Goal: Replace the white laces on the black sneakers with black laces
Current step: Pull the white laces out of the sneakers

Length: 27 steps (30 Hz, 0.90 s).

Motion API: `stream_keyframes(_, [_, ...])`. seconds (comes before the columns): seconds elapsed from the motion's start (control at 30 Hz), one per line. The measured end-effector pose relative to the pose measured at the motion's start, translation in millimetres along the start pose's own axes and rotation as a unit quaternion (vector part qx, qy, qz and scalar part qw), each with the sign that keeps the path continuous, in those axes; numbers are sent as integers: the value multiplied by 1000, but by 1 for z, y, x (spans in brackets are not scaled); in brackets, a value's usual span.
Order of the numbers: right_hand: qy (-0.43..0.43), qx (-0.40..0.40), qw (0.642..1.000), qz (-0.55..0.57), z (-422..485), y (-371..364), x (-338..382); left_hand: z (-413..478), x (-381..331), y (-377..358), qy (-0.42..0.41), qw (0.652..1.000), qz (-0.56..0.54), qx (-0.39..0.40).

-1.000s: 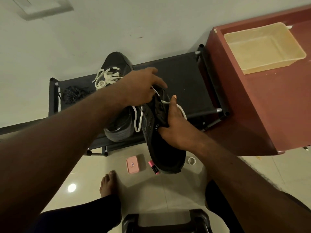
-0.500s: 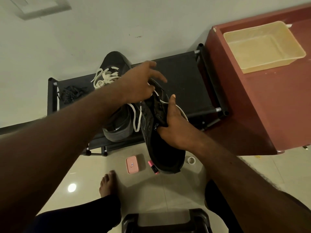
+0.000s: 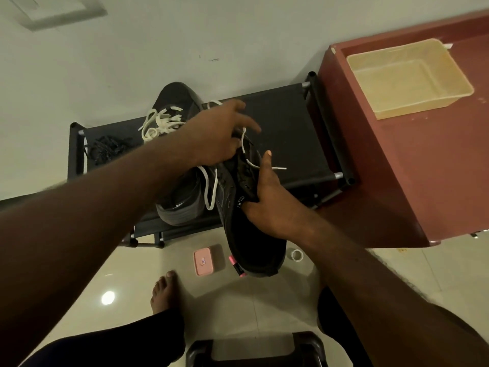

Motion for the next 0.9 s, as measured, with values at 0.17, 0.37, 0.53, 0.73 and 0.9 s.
stream_keyframes(0.17, [2,-1,1000,-3,0,0,1,2,-1,-8,-36,996,82,25])
stream_keyframes(0.37, [7,-5,1000,12,0,-1,-1,5,9,10,146,946,-113,-267])
stream_keyframes(0.53, [2,-4,1000,25,1,-1,-1,-7,-1,9,72,978,-36,-193])
stream_keyframes(0.73, [-9,0,1000,22,1,-1,1,1,-4,-10,-31,993,110,9])
stream_keyframes(0.9, [-15,-9,1000,13,1,0,3,10,-3,-10,-17,992,122,-7])
Point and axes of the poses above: each hand's wrist, its own z-axis towards the middle knuckle, its own y-axis out of the back of the hand, x = y × z, the point moved 1 cm from there along z, towards the middle knuckle, and after that the axes turned 3 degrees about -x, right-handed, at the moved point
